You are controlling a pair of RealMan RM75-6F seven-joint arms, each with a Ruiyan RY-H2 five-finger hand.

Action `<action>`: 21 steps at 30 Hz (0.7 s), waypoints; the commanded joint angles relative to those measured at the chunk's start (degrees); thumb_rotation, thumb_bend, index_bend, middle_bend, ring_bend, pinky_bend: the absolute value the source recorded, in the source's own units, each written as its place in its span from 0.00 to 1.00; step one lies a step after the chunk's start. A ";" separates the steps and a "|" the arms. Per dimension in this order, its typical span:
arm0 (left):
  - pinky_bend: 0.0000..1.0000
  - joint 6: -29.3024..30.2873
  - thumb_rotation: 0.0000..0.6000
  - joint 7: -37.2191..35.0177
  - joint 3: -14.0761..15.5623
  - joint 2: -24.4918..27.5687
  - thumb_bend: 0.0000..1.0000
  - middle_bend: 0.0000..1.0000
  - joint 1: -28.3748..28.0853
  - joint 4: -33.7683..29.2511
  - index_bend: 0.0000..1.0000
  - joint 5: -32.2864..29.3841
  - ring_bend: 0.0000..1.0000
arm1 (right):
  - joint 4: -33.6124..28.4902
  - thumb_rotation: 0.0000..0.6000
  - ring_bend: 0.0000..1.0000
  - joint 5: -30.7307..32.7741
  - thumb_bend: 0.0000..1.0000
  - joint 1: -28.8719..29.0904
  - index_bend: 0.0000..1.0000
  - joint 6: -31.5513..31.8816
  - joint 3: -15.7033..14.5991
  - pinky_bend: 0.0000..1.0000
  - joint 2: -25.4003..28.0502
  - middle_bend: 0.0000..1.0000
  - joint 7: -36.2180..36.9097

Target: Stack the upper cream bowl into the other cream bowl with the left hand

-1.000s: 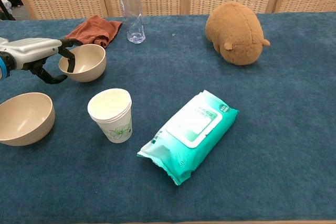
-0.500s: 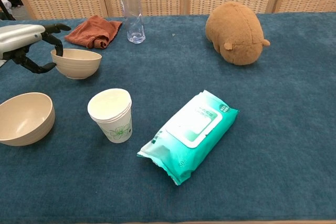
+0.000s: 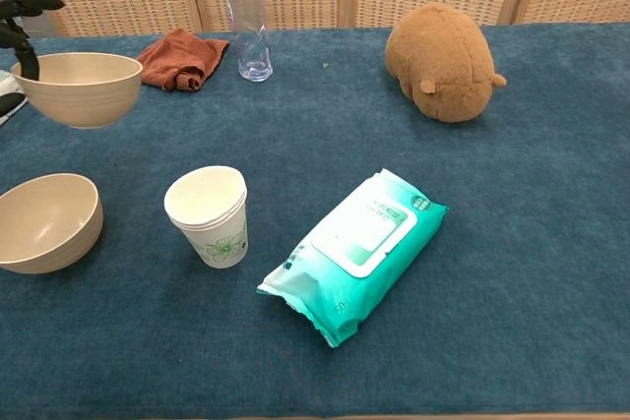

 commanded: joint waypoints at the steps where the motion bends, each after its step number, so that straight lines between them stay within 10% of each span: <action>1: 0.00 5.98 1.00 -2.56 3.56 2.69 0.47 0.00 4.22 -1.78 0.72 3.95 0.00 | -0.12 1.00 0.00 -0.12 0.00 -0.08 0.00 0.15 -0.04 0.00 0.05 0.00 -0.02; 21: 0.00 8.30 1.00 -3.48 8.44 0.79 0.46 0.00 9.32 3.69 0.72 7.40 0.00 | -0.40 1.00 0.00 -0.12 0.00 -0.17 0.00 0.04 -0.21 0.00 0.20 0.00 0.39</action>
